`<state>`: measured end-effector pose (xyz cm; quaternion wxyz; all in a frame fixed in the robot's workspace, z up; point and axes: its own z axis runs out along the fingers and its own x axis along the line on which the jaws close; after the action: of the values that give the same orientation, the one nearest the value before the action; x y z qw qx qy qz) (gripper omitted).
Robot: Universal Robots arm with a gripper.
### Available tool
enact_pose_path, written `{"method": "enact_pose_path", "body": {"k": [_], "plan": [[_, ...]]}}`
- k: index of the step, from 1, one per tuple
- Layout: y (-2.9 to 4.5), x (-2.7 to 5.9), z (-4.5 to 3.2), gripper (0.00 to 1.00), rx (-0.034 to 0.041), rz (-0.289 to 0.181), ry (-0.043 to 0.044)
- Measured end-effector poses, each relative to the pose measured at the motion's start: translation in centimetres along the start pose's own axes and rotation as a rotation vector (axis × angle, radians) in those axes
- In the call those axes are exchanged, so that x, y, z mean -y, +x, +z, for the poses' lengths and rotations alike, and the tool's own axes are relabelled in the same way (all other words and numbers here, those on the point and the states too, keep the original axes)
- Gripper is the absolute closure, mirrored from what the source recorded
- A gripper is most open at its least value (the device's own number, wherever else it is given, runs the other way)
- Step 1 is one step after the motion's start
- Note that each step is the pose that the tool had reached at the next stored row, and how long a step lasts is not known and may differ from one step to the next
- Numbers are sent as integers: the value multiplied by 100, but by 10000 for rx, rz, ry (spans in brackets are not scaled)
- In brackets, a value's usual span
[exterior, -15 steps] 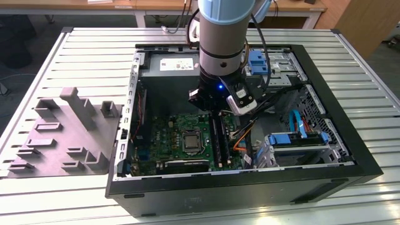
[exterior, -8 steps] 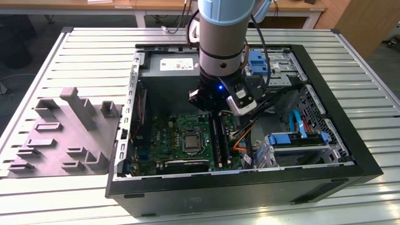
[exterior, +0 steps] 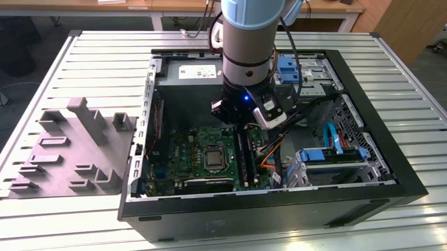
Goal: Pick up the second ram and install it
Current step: 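Press down the second ram until it locks into place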
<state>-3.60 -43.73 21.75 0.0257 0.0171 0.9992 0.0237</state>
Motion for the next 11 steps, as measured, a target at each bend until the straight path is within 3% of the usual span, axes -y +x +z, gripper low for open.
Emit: {"method": "enact_pose_path", "body": {"k": [11], "plan": [[0,0,2,89,0,0,2]]}}
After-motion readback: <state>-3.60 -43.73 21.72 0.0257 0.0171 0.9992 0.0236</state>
